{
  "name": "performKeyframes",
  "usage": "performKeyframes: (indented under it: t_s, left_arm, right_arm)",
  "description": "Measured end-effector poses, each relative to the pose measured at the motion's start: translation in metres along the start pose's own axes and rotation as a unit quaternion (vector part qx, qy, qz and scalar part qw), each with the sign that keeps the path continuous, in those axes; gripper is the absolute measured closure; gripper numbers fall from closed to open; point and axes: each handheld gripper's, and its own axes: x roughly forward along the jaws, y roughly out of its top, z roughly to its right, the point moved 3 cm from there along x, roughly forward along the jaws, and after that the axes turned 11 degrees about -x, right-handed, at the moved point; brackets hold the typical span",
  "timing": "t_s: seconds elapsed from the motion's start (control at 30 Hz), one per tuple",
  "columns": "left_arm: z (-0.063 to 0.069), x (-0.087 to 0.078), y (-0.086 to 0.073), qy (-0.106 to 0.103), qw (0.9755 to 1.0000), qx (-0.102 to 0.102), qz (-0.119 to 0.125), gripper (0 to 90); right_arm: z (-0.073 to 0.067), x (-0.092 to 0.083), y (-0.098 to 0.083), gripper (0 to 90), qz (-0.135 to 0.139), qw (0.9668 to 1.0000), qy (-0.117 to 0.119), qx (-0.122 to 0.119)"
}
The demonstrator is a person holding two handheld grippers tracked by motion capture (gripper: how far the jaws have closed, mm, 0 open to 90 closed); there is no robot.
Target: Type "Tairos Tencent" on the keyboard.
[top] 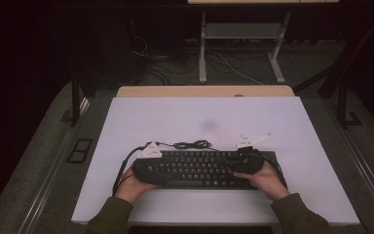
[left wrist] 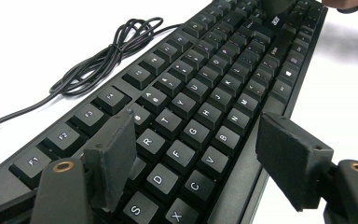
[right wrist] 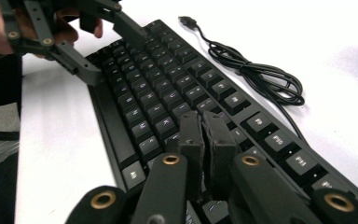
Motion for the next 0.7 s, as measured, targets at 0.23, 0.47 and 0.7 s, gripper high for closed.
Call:
performKeyframes:
  t_s: [0.23,0.47,0.7]
  left_arm:
    - [0.000,0.002,0.000,0.002,1.0000,0.001,-0.001,25.5]
    - [-0.001,0.002,0.001,0.002,1.0000,-0.003,0.004,24.5]
    - [-0.003,0.001,0.004,0.002,0.9999,-0.007,0.013,23.0]
  right_arm:
    - [-0.001,-0.007,-0.007,89.2,-0.005,1.0000,0.002,-0.002]
    - [-0.001,-0.012,-0.011,89.2,-0.004,1.0000,0.005,0.001]
    - [-0.003,-0.016,-0.018,89.2,-0.011,0.9999,0.008,0.004]
